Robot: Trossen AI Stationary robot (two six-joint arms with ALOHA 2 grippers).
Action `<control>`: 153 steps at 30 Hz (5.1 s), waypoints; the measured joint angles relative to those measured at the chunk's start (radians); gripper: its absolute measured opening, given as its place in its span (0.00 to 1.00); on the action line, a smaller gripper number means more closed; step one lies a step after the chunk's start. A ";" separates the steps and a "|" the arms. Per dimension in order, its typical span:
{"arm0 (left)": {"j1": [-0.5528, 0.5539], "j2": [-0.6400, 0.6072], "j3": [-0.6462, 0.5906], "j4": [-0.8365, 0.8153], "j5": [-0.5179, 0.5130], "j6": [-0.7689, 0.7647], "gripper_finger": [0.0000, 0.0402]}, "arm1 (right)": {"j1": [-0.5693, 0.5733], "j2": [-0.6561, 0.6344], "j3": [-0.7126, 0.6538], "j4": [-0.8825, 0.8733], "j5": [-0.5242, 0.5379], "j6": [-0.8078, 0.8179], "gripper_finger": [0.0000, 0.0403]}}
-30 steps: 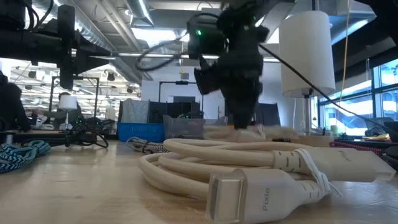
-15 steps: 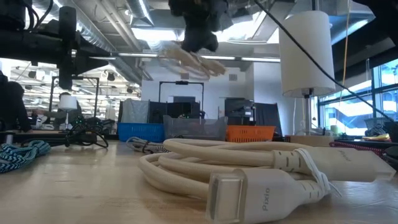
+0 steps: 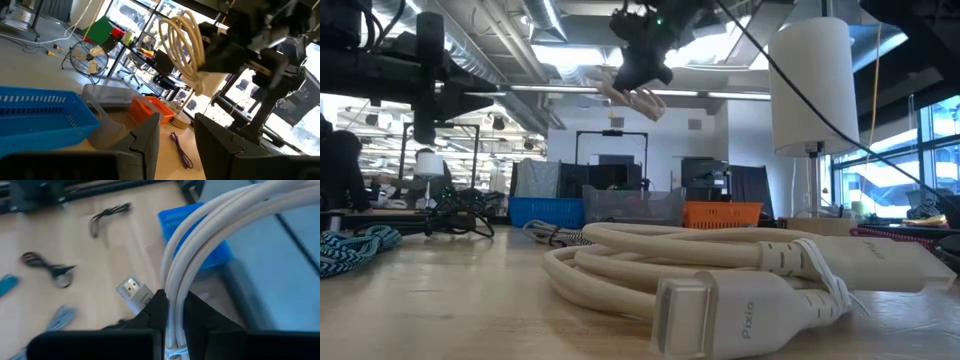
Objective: Pick & Place USB Port
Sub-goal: Put the brown HDMI cable into the black bin, then put the black white charger cable into the blue bin
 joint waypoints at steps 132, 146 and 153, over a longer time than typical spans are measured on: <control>0.000 0.000 0.000 -0.050 0.264 -0.049 0.28 | 0.338 0.013 0.123 -0.675 0.192 0.663 0.37; -0.110 0.417 0.280 -0.520 0.765 0.180 0.24 | 0.289 0.014 0.125 -0.595 0.180 0.626 0.37; -0.233 0.753 0.364 -0.516 0.815 0.303 0.27 | 0.253 0.014 0.125 -0.558 0.180 0.577 0.37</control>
